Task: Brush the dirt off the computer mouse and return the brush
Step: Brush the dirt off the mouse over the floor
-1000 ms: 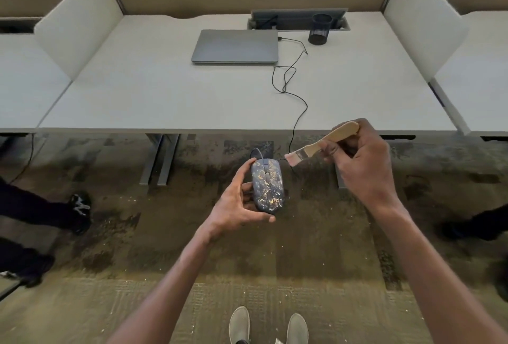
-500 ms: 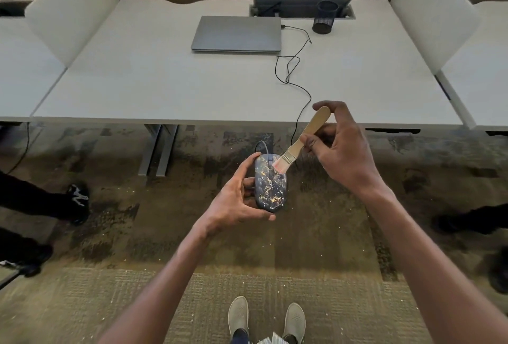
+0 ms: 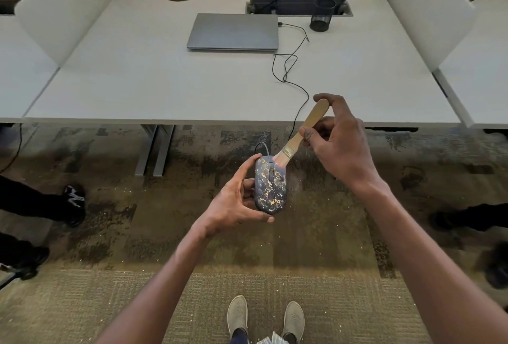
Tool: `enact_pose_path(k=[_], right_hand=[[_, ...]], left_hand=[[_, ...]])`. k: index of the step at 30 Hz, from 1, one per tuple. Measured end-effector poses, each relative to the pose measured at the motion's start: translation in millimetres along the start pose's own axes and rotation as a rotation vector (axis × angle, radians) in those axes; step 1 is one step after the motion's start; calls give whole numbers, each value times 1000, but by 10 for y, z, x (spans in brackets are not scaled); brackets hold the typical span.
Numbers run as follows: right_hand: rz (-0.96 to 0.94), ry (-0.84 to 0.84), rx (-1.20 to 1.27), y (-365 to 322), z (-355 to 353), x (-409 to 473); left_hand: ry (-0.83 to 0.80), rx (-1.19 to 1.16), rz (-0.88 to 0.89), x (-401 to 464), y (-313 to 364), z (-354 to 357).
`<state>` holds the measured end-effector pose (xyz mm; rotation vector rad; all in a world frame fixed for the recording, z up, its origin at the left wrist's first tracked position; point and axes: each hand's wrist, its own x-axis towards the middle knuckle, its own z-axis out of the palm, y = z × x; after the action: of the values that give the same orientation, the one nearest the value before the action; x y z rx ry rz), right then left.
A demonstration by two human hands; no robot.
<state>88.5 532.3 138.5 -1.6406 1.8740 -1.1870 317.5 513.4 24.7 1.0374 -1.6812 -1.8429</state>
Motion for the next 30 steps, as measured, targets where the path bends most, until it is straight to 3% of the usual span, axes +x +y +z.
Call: enact_pose_path(k=[9,17,26,30], right_hand=[[20,28,-129,103,16,59],[13,31,-53,27,58,128],[60,29,-201,103,23,206],[75,73,-140,61,-29,192]], left_hand=[[-11,-15,4,12,-24,19],[-20,-8,6,51,22,46],[-13,6,1,50,11,50],[-2,6,-1,57,20,31]])
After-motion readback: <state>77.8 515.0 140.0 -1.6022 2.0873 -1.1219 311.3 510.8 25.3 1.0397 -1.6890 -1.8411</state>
